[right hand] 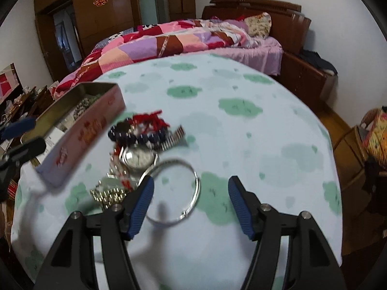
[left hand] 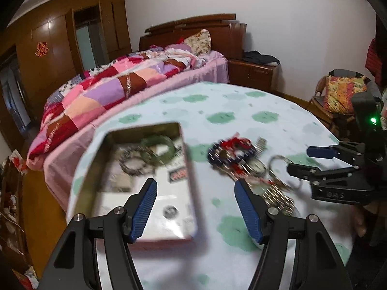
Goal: Organize jewelry
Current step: 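Open both tools over the tin and withdraw toward the pile, then grasp the pale jade bangle with the left tool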
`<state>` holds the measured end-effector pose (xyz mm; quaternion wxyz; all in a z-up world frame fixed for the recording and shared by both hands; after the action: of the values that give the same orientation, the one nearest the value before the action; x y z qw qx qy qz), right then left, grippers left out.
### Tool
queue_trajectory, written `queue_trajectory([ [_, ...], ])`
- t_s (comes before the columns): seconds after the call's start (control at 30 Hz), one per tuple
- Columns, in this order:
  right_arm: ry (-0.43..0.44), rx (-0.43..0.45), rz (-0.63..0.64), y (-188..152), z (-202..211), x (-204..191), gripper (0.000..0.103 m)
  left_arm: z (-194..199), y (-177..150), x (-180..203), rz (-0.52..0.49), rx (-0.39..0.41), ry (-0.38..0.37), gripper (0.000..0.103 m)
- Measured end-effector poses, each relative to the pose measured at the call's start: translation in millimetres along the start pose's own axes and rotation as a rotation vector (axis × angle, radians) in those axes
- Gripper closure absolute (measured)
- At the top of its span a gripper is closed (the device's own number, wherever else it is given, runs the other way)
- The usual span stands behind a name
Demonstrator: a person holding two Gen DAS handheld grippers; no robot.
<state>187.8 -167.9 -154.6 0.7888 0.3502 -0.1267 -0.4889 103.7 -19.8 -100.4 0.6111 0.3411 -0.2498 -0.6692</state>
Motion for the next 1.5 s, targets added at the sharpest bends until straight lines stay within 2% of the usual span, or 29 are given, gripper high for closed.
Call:
queue_trajectory([
  [0.17, 0.011, -0.006, -0.001, -5, -1, -4, 0.036, 6, -8, 16, -0.016, -0.001, -0.022, 0.036],
  [0.33, 0.025, -0.004, 0.005, -5, -4, -11, 0.031, 5, -12, 27, -0.036, -0.007, -0.036, 0.036],
  [0.63, 0.031, -0.047, 0.006, -6, -15, -13, 0.030, 2, -23, 42, -0.065, -0.025, -0.074, 0.036],
  [0.73, 0.024, -0.063, 0.025, -9, -16, -15, 0.033, 1, -26, 44, -0.069, -0.034, -0.083, 0.036],
  [0.77, 0.025, -0.064, 0.031, -10, -16, -16, 0.038, 0, -27, 44, -0.068, -0.039, -0.084, 0.036],
  [0.83, 0.026, -0.069, 0.034, -12, -16, -16, 0.040, -2, -29, 47, -0.068, -0.050, -0.090, 0.036],
  [1.3, -0.059, 0.000, 0.006, -38, 29, 12, 0.040, -4, -41, 70, -0.103, -0.083, -0.174, 0.036],
  [1.33, -0.064, 0.000, 0.001, -39, 28, 14, 0.040, -6, -44, 73, -0.109, -0.095, -0.185, 0.038],
  [1.43, -0.076, 0.015, 0.001, -40, 29, 16, 0.040, -13, -50, 79, -0.118, -0.133, -0.209, 0.055],
  [1.5, -0.076, 0.030, -0.007, -39, 30, 17, 0.040, -18, -55, 81, -0.117, -0.161, -0.215, 0.058],
])
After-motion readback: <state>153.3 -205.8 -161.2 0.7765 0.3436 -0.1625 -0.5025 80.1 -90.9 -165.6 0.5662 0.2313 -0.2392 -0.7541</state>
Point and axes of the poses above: each gripper's, at about its wrist camera, not at the fingertips, and z roughly against the way its jaws point, x to its right, y to its top, the point moved 10 cm from there along -z, roughly the way its jaws point, and after that the axes turned 7 degrees about y, right-handed, at the moved point
